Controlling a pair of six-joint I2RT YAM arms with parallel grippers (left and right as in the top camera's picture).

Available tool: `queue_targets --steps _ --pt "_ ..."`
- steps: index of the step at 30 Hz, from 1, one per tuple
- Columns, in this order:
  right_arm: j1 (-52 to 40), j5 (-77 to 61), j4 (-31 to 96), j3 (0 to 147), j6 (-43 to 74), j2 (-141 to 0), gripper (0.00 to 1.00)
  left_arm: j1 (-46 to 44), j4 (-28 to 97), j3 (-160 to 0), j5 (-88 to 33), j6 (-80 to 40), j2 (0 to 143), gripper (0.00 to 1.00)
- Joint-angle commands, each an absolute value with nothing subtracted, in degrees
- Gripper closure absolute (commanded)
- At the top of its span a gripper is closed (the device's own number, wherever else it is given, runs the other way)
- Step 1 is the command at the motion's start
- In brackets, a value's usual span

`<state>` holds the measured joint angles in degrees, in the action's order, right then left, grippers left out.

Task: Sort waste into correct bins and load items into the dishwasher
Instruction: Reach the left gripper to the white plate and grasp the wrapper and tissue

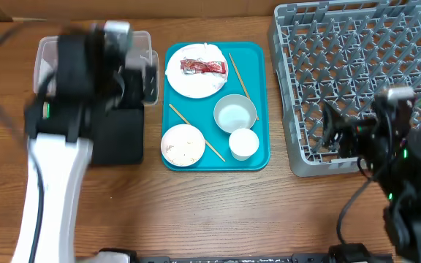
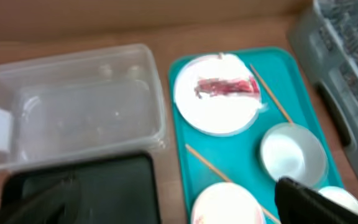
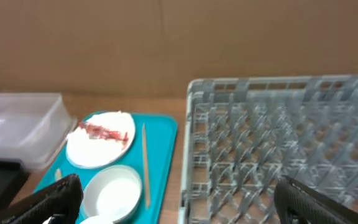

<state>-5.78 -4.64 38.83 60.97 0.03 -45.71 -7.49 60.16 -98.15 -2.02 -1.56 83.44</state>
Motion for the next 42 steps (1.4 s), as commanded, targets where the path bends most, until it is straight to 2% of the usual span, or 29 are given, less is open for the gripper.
queue_targets --steps 1,5,9,14,25,29,42 --pt "-6.15 -8.84 42.02 67.42 1.1 -51.42 0.0 -8.25 69.23 -117.05 -8.64 -3.29 96.33 0.0" --pt "-6.15 -10.37 45.32 71.66 1.08 -57.3 0.0 -8.1 76.14 -131.09 -10.2 -2.85 107.83 0.0" --pt "-6.15 -10.35 45.36 71.88 1.08 -59.88 0.0 -7.79 73.67 -132.2 -9.13 0.32 113.58 0.0" --pt "-6.15 -10.37 46.19 71.85 1.1 -60.9 0.0 -8.84 71.33 -132.2 -20.45 18.68 117.71 0.0" --pt "-6.15 -10.37 48.51 71.85 1.1 -60.9 0.0 -18.5 62.48 -132.2 -3.73 30.76 129.05 0.0" --pt "-6.15 -10.35 49.91 71.85 1.1 -60.9 0.0 -19.92 60.34 -132.2 4.99 31.18 135.83 0.0" --pt "-6.15 -10.37 51.0 71.83 1.13 -60.9 0.0 -19.42 51.55 -132.11 1.74 35.14 143.17 0.0"
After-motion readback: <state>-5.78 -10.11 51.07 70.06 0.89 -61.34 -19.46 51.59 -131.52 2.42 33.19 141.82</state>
